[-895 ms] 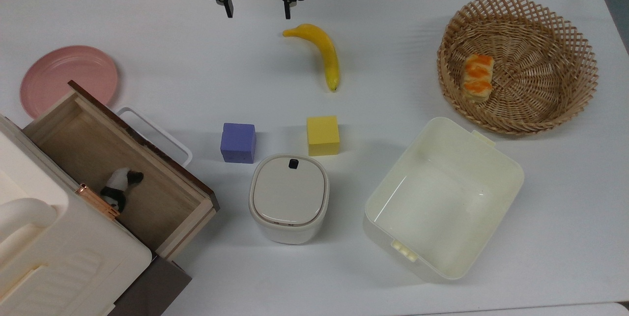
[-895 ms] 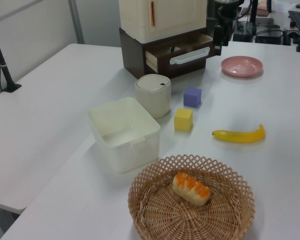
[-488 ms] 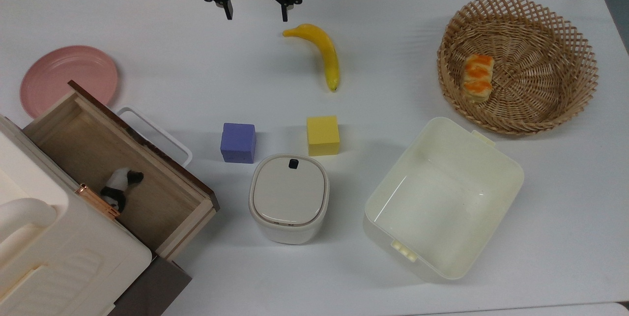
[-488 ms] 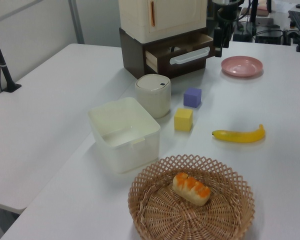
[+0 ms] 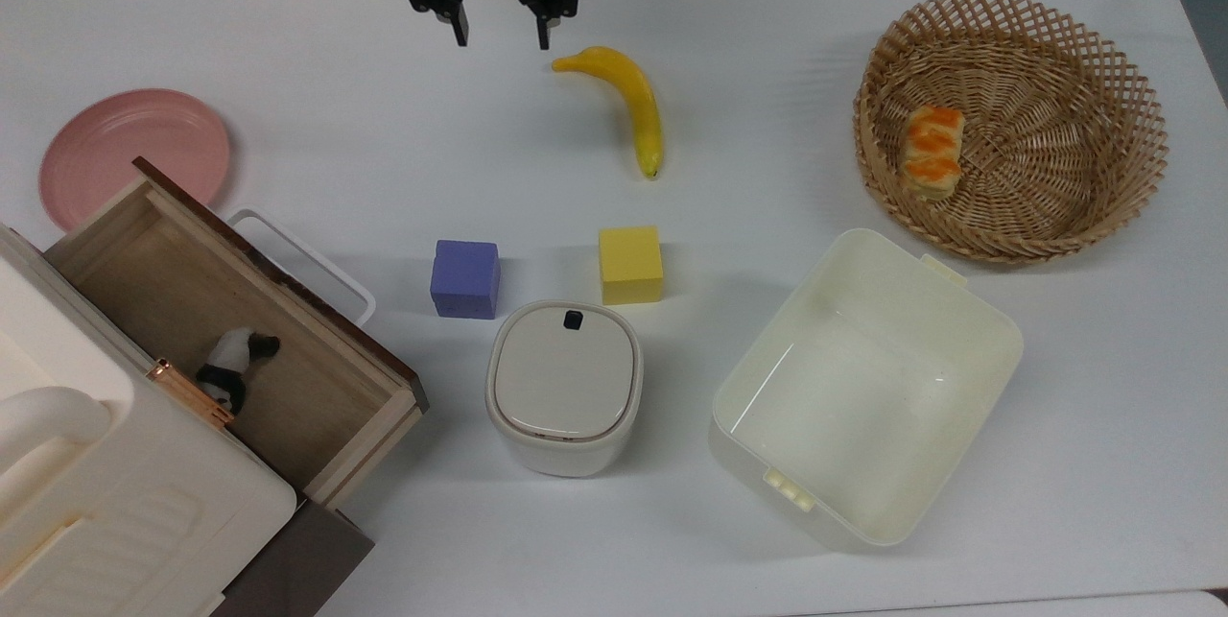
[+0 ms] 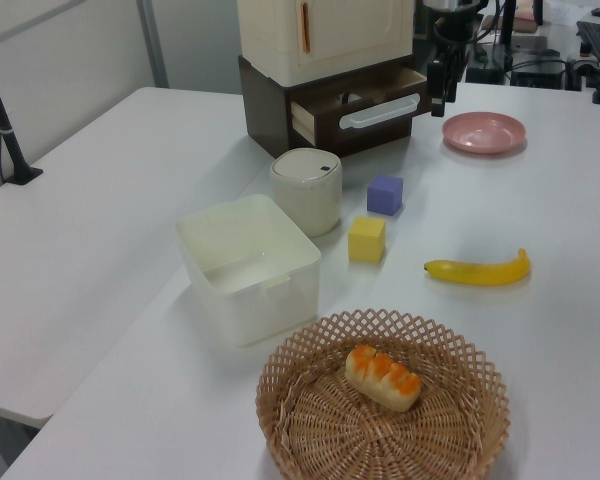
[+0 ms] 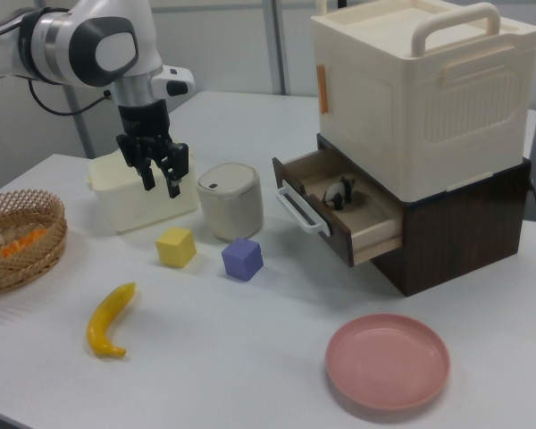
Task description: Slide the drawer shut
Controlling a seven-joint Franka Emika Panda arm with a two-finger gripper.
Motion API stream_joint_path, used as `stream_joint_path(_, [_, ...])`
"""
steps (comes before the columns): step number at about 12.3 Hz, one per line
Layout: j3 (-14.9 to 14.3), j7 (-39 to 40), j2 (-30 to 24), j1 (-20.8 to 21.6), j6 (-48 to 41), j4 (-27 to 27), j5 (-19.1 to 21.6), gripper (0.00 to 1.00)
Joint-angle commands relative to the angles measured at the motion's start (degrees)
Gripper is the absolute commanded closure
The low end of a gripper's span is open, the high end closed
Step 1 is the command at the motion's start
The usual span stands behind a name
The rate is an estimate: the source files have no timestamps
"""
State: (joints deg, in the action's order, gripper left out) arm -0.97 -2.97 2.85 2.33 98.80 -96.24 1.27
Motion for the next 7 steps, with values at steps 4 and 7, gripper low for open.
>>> stream_joint_path(4, [-0.52, -11.06, 2.59, -1.44, 2.61, 0.97, 0.13, 0.81])
stream_joint_path(7, [-0.52, -13.56, 5.15, -4.78, 8.41, 0.88, -0.39, 0.88])
